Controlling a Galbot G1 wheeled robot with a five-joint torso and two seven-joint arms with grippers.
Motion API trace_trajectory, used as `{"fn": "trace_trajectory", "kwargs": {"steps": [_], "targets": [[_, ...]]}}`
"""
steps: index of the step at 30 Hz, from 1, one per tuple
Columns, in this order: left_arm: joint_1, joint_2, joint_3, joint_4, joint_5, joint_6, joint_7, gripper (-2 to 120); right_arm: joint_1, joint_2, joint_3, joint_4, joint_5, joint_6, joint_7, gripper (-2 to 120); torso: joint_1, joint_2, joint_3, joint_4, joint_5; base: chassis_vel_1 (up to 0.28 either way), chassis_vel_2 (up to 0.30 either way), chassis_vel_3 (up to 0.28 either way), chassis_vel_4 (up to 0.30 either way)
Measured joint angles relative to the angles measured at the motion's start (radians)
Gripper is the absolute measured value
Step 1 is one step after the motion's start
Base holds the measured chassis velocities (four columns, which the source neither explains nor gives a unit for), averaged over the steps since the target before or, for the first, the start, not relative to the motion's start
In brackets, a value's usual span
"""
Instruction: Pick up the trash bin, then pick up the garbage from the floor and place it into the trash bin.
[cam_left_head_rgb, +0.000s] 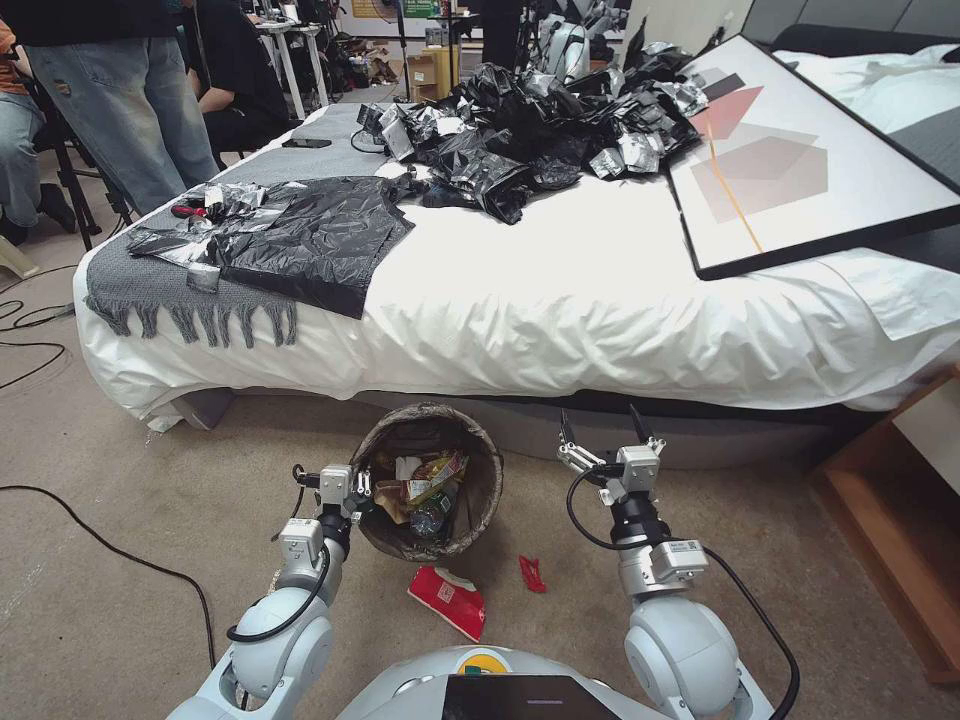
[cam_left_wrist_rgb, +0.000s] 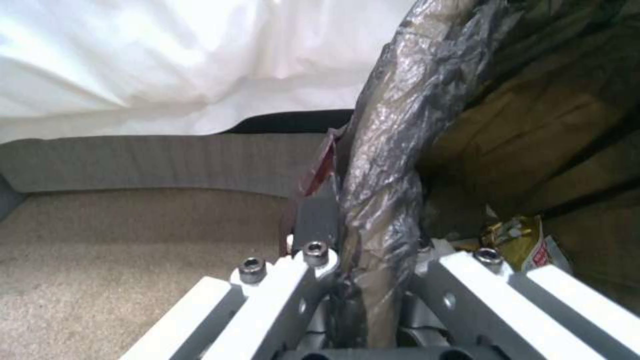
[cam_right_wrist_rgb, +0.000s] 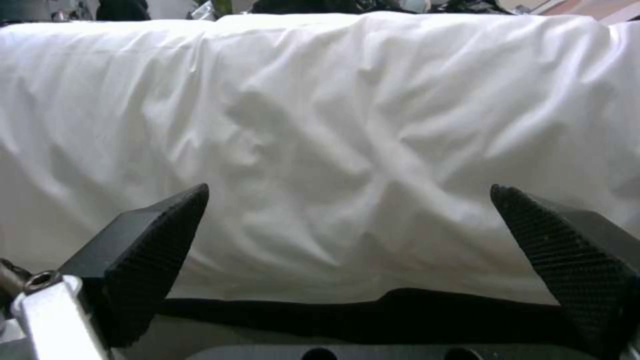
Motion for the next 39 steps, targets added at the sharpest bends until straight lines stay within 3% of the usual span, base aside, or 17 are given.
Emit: {"fn": "trace_trajectory", "kwargs": {"steps": [10, 27, 39], "targets": [[0.0, -0.003, -0.001, 0.0, 0.0, 0.0, -0.001, 3, -0.001, 0.001, 0.001, 0.004, 0.0, 0.0, -0.001, 100, 0.0, 0.0, 0.0, 0.0, 0.0, 0.047, -0.062, -0.055, 0.057], [0.002, -0.005, -0.006, -0.005, 0.0, 0.0, -0.001, 3, 0.003, 0.001, 0.004, 0.005, 0.001, -0.002, -0.001, 100, 0.0, 0.0, 0.0, -0.0004, -0.0003, 0.177, -0.161, -0.171, 0.174], [-0.002, -0.006, -0.007, -0.005, -0.002, 0.0, -0.005, 3, 0.012, 0.002, 0.01, -0.001, 0.0, 0.005, 0.001, 100, 0.0, 0.0, 0.0, 0.0, 0.0, 0.015, -0.008, -0.007, 0.016]]}}
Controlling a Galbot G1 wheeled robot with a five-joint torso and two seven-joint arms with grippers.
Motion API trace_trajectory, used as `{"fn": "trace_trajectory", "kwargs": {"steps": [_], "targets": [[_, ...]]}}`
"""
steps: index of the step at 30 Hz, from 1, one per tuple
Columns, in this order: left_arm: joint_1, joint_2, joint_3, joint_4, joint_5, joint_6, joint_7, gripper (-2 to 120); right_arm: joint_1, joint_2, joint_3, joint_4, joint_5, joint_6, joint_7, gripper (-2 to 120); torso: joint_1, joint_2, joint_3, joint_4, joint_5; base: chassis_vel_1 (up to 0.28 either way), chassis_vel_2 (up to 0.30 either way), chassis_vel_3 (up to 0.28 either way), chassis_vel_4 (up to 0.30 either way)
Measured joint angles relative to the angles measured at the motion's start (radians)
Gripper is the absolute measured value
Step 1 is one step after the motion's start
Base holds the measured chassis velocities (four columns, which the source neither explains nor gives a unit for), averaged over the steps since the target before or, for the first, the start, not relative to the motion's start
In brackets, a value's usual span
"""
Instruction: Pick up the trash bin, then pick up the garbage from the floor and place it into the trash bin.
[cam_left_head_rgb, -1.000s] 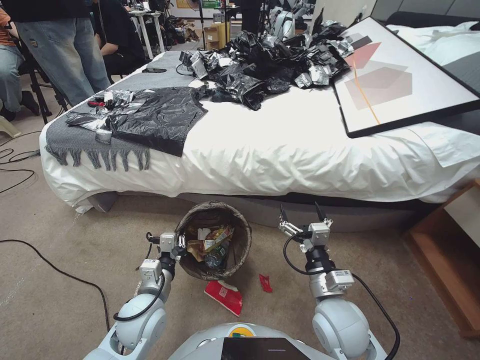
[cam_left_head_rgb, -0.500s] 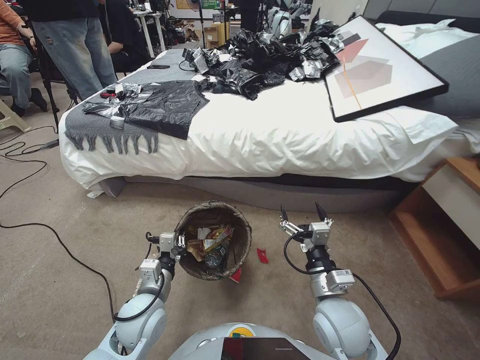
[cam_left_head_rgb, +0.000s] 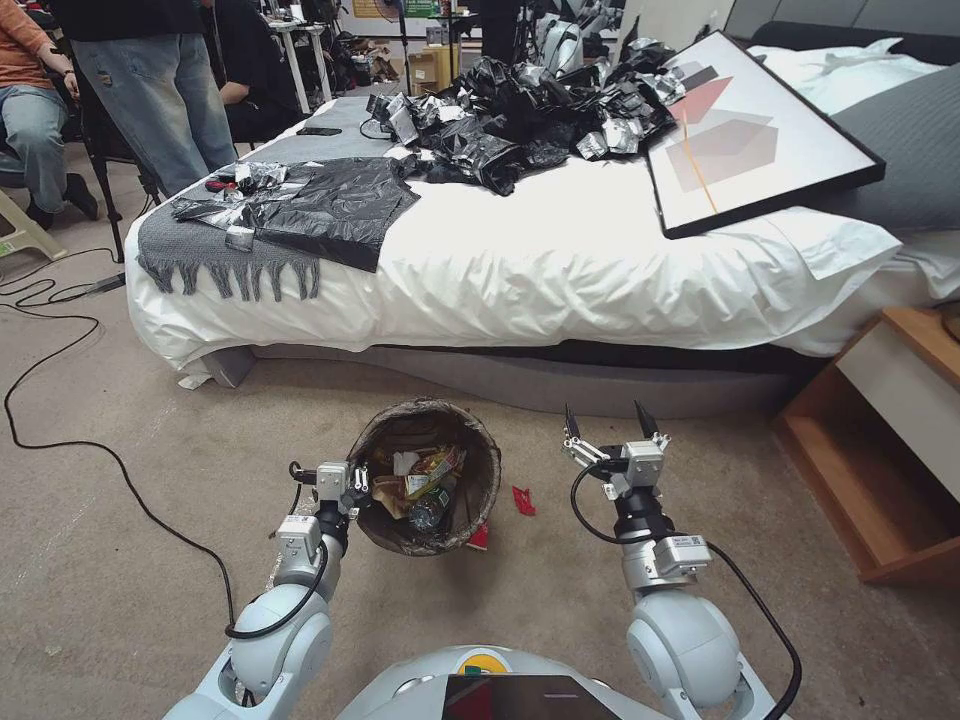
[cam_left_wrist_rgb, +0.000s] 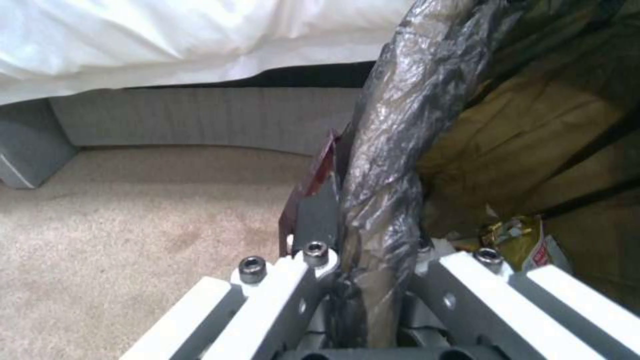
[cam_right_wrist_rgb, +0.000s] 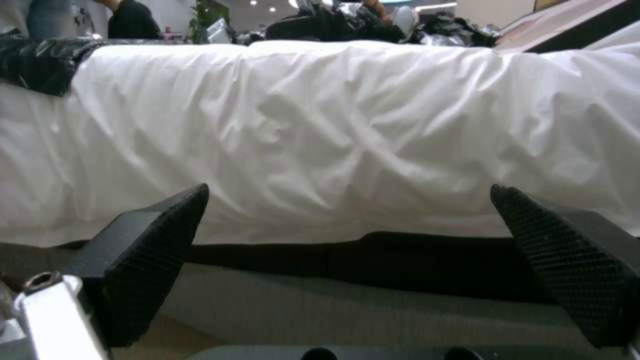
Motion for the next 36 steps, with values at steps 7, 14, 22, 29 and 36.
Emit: {"fn": "trace_trajectory", "kwargs": {"steps": [7, 14, 22, 29, 36], "targets": [[-0.004, 0.001, -0.001, 0.0, -0.005, 0.0, -0.003, 3, 0.003, -0.001, 0.004, -0.004, 0.0, 0.0, 0.001, 100, 0.0, 0.0, 0.0, -0.0001, 0.0, 0.0, 0.0, 0.0, 0.0], [-0.005, -0.001, -0.002, 0.0, -0.007, 0.0, -0.005, 3, 0.016, -0.013, 0.01, -0.015, 0.001, 0.0, 0.005, 100, 0.0, 0.0, 0.0, -0.0001, -0.0001, 0.0, 0.0, 0.0, 0.0], [0.001, -0.002, -0.008, 0.001, -0.003, -0.005, -0.005, 3, 0.128, -0.208, -0.055, -0.152, 0.154, -0.076, -0.002, 100, 0.0, 0.0, 0.0, 0.0002, 0.0, 0.0, 0.0, 0.0, 0.0], [-0.013, -0.001, -0.004, 0.007, -0.006, -0.005, -0.005, 3, 0.218, -0.295, -0.138, -0.311, 0.288, -0.121, -0.024, 100, 0.0, 0.0, 0.0, -0.0003, 0.0002, 0.0, 0.0, 0.0, 0.0], [-0.019, 0.003, -0.006, 0.018, -0.014, -0.004, -0.006, 3, 0.326, -0.298, -0.261, -0.527, 0.343, -0.117, -0.098, 100, 0.0, 0.0, 0.0, -0.0002, 0.0, 0.0, 0.0, 0.0, 0.0]]}}
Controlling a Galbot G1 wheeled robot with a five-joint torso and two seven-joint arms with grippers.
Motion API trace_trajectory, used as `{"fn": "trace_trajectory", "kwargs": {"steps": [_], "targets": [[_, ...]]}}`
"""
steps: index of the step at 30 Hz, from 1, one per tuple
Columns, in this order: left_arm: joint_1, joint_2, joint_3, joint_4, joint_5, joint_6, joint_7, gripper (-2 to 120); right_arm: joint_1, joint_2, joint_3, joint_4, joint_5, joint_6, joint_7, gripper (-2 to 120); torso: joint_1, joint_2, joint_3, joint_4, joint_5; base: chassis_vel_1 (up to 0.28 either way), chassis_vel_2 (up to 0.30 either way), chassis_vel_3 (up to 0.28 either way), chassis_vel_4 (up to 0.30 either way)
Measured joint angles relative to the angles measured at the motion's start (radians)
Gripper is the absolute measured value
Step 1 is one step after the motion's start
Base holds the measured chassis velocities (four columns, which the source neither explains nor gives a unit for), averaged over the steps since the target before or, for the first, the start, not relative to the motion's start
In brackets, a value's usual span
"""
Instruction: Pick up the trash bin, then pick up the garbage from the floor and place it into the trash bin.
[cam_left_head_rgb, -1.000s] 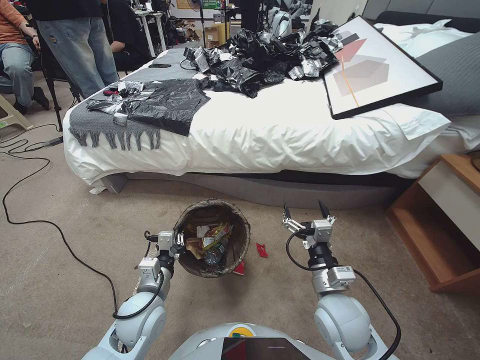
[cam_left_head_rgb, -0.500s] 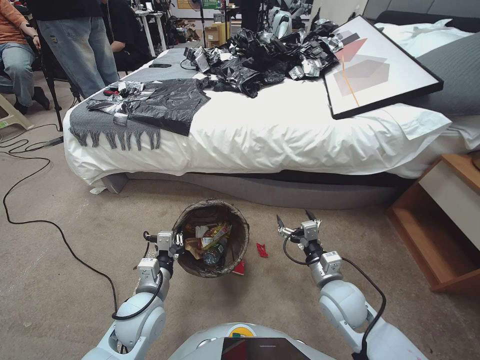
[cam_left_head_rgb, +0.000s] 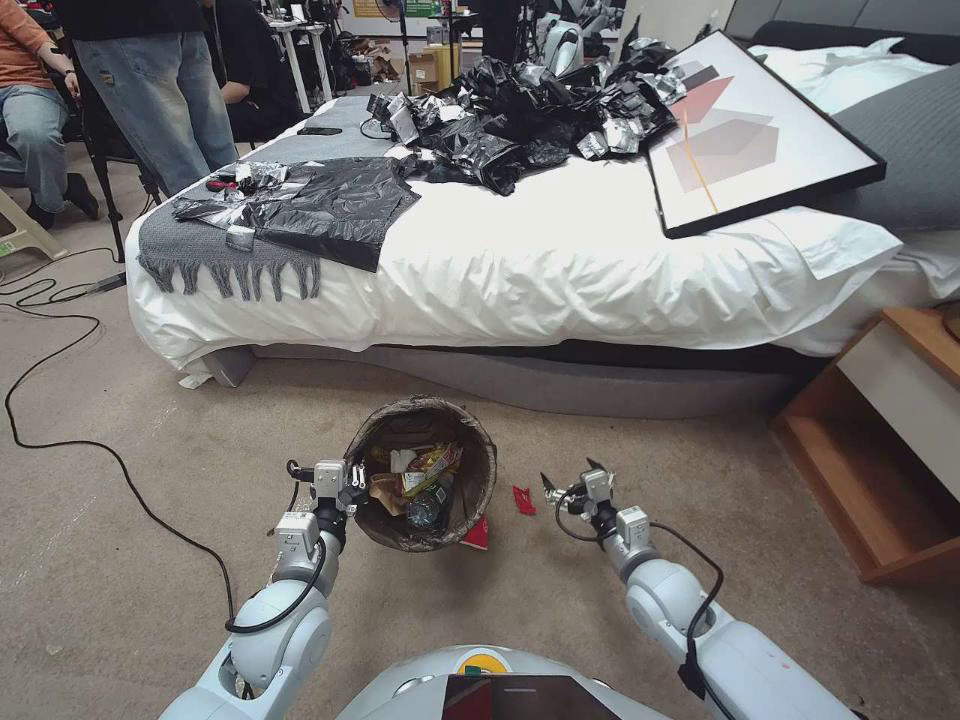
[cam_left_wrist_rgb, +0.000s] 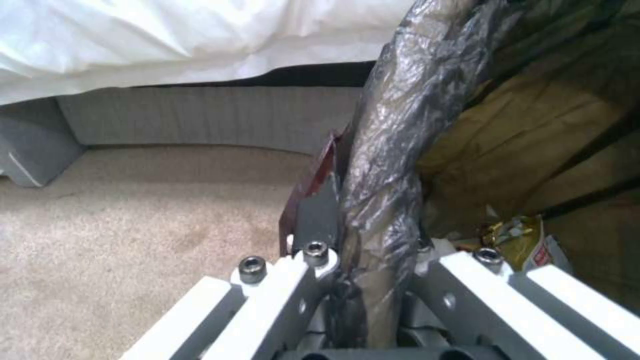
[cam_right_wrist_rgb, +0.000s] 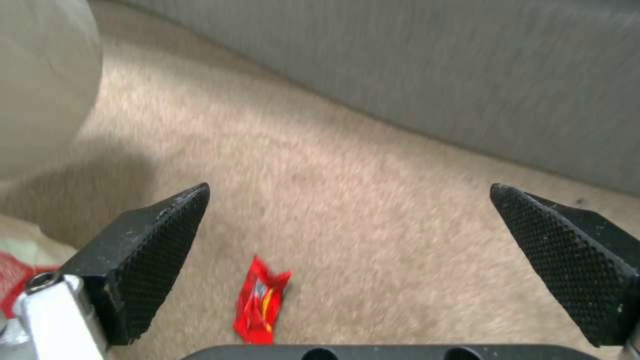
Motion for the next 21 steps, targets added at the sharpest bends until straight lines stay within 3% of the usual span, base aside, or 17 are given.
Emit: {"fn": "trace_trajectory", "kwargs": {"steps": [7, 15, 21], "targets": [[-0.007, 0.003, -0.004, 0.008, -0.01, 0.002, -0.002, 3, 0.107, 0.088, -0.082, -0.221, -0.038, 0.066, -0.062, 100, 0.0, 0.0, 0.0, 0.0002, -0.0001, 0.0, 0.0, 0.0, 0.0], [-0.008, 0.004, -0.002, 0.01, -0.012, 0.002, -0.002, 3, 0.152, 0.186, -0.106, -0.31, -0.087, 0.09, -0.066, 100, 0.0, 0.0, 0.0, 0.0003, -0.0003, 0.0, 0.0, 0.0, 0.0], [-0.007, 0.003, -0.002, 0.01, -0.012, 0.002, -0.002, 3, 0.162, 0.213, -0.109, -0.329, -0.1, 0.091, -0.067, 100, 0.0, 0.0, 0.0, 0.0002, -0.0003, 0.0, 0.0, 0.0, 0.0]]}}
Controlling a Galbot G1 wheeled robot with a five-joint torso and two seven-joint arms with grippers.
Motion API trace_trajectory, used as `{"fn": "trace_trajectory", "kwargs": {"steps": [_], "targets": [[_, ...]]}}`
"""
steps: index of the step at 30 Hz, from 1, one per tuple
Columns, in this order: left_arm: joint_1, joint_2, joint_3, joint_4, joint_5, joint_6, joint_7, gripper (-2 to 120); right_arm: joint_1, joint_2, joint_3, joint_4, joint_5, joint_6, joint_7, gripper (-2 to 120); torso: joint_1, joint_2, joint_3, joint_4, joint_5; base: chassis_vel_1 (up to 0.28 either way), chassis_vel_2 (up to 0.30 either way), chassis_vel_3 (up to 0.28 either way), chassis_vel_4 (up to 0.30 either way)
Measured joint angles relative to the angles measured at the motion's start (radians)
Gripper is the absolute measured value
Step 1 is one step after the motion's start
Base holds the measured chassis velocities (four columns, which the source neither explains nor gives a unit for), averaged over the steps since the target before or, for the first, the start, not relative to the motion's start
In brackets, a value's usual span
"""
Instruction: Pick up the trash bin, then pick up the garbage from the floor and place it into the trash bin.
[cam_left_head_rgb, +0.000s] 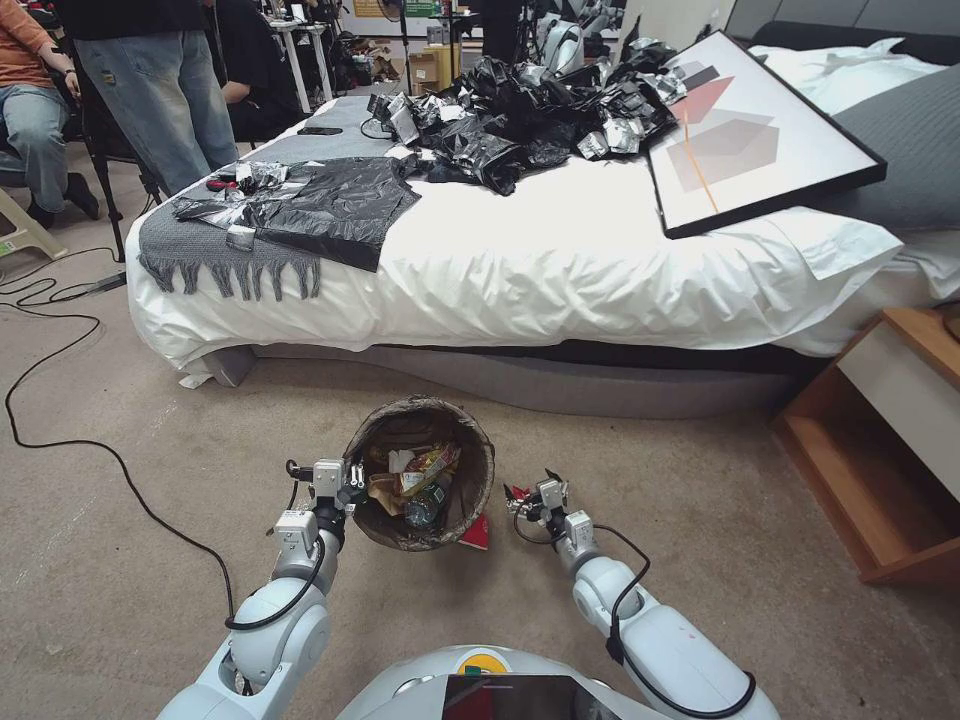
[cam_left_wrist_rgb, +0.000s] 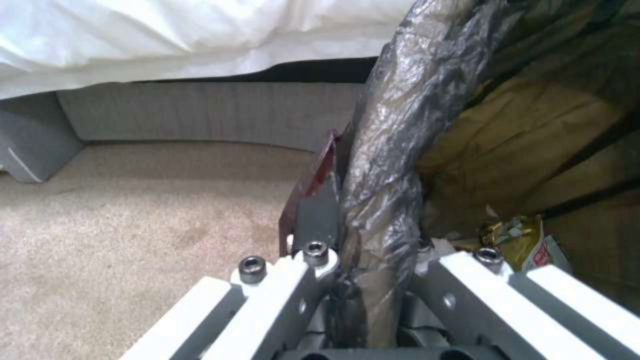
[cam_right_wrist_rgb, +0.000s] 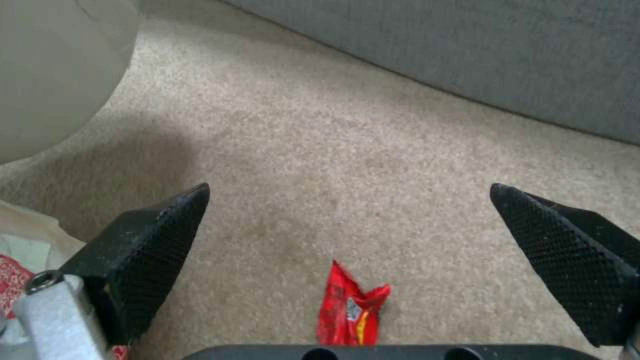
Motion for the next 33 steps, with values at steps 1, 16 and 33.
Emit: {"fn": "trace_trajectory", "kwargs": {"steps": [1, 16, 33], "targets": [[0.0, 0.0, 0.0, 0.0, 0.0, 0.0, 0.0, 3, 0.0, 0.001, 0.0, -0.001, -0.001, 0.0, 0.0, 100, 0.0, 0.0, 0.0, 0.0, 0.0, 0.0, 0.0, 0.0, 0.0], [-0.001, -0.004, 0.0, -0.001, 0.001, 0.0, 0.0, 3, 0.005, 0.059, -0.002, -0.074, -0.06, -0.005, 0.001, 100, 0.0, 0.0, 0.0, 0.0, 0.0001, 0.0, 0.0, 0.0, 0.0], [-0.005, -0.005, 0.001, -0.002, 0.001, -0.001, 0.0, 3, 0.017, 0.082, 0.011, -0.152, -0.074, -0.003, 0.008, 100, 0.0, 0.0, 0.0, 0.0, 0.0002, 0.0, 0.0, 0.0, 0.0]]}}
